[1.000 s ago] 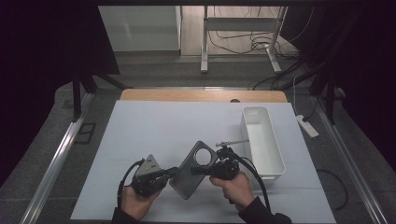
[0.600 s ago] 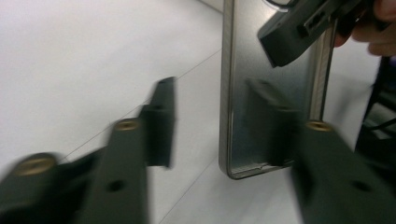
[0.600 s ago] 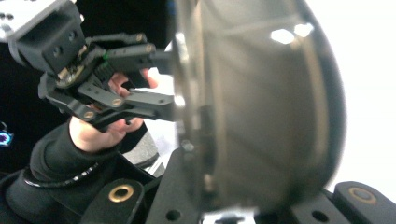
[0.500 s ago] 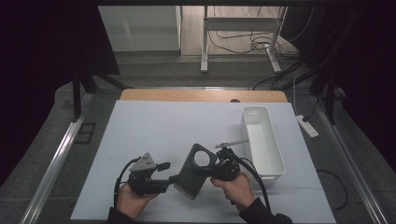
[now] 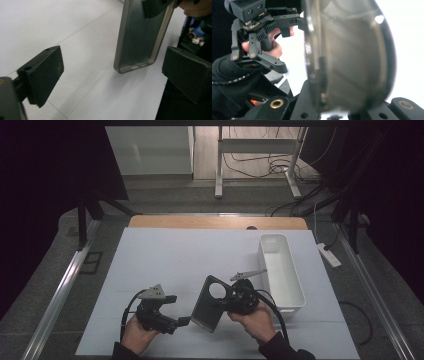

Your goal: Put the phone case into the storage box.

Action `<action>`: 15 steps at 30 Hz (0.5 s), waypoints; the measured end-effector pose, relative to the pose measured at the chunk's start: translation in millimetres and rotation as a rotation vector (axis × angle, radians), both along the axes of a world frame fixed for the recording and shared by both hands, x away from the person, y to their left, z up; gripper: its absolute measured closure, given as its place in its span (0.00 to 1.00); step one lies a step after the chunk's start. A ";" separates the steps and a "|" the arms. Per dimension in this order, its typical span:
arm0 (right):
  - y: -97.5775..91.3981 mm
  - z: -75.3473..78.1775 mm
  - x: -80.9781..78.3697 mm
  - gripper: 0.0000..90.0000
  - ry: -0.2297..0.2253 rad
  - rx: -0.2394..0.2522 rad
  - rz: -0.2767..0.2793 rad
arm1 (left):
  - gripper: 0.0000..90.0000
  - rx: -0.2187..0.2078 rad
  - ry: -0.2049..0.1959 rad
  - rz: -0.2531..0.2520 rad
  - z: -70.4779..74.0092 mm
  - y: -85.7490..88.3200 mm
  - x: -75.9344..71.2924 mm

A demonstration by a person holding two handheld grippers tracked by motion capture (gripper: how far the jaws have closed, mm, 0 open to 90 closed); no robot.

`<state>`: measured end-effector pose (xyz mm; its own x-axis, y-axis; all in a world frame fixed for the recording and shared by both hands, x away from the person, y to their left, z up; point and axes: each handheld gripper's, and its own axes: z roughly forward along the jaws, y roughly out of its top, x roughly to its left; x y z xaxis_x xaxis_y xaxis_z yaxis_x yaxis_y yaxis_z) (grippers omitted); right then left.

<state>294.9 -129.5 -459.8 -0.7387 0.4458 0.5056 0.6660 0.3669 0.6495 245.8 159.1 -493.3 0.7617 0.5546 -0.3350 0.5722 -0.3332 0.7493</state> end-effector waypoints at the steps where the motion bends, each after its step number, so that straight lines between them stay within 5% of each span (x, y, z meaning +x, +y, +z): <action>1: 0.0 0.1 -0.5 0.95 -0.011 -0.008 0.004 | 0.01 -0.006 -0.002 -0.006 -0.9 0.0 0.0; 8: 1.8 2.7 -4.9 0.95 -0.075 -0.052 0.060 | 0.00 0.017 -0.007 -0.047 -5.7 -3.5 0.0; 15: 1.1 4.5 -5.8 0.95 -0.089 -0.041 0.087 | 0.00 0.016 0.003 -0.086 -7.3 -9.8 -0.3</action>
<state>289.1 -128.4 -455.3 -0.8168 0.3969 0.4187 0.5706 0.4488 0.6878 245.5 149.3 -500.6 0.8058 0.4923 -0.3290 0.5431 -0.3931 0.7420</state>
